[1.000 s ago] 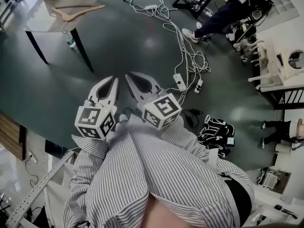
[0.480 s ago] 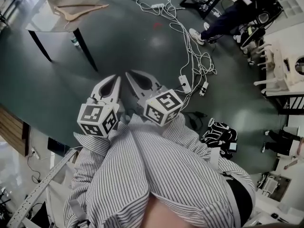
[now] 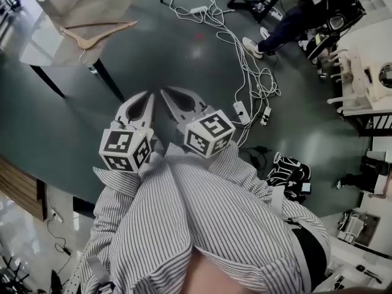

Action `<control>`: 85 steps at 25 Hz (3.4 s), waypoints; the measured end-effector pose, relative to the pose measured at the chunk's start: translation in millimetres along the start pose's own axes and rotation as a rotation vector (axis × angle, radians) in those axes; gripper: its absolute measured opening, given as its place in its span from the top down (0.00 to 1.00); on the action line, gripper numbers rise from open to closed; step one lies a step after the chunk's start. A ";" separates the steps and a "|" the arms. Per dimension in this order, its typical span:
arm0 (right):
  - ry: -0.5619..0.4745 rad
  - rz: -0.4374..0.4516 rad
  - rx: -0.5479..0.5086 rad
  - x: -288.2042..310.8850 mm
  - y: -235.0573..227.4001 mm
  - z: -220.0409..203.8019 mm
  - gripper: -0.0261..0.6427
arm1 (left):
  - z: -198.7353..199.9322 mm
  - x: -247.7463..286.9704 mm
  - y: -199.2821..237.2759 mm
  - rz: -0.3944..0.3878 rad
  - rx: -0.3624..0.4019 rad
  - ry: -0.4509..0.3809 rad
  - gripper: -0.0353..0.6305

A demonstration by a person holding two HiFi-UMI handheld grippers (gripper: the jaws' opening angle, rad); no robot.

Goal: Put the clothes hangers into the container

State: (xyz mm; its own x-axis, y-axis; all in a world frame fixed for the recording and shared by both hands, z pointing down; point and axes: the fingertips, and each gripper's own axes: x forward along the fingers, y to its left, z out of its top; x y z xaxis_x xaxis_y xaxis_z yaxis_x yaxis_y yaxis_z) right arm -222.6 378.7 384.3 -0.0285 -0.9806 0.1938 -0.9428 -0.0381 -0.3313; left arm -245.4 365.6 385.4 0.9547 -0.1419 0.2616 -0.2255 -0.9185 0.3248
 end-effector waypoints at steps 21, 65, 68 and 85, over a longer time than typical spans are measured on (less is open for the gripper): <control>0.047 -0.063 -0.018 141.7 -30.8 23.5 0.94 | 41.8 60.0 127.4 -0.059 -0.016 0.039 0.93; 0.204 0.105 0.009 342.8 -253.5 110.7 0.94 | 148.7 313.5 278.7 0.123 -0.099 0.073 0.93; 0.215 0.109 0.010 346.4 -251.2 106.1 0.94 | 144.1 313.9 283.0 0.116 -0.101 0.088 0.93; 0.235 0.106 0.006 369.0 -231.7 99.7 0.94 | 148.7 293.9 303.6 0.082 -0.070 0.122 0.93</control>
State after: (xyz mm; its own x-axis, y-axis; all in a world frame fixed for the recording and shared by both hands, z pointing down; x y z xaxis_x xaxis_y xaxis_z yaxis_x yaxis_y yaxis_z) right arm 18.4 6.5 440.5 -0.2043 -0.9076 0.3669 -0.9283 0.0607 -0.3667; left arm -4.4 -9.8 425.7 0.9031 -0.1653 0.3964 -0.3183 -0.8773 0.3592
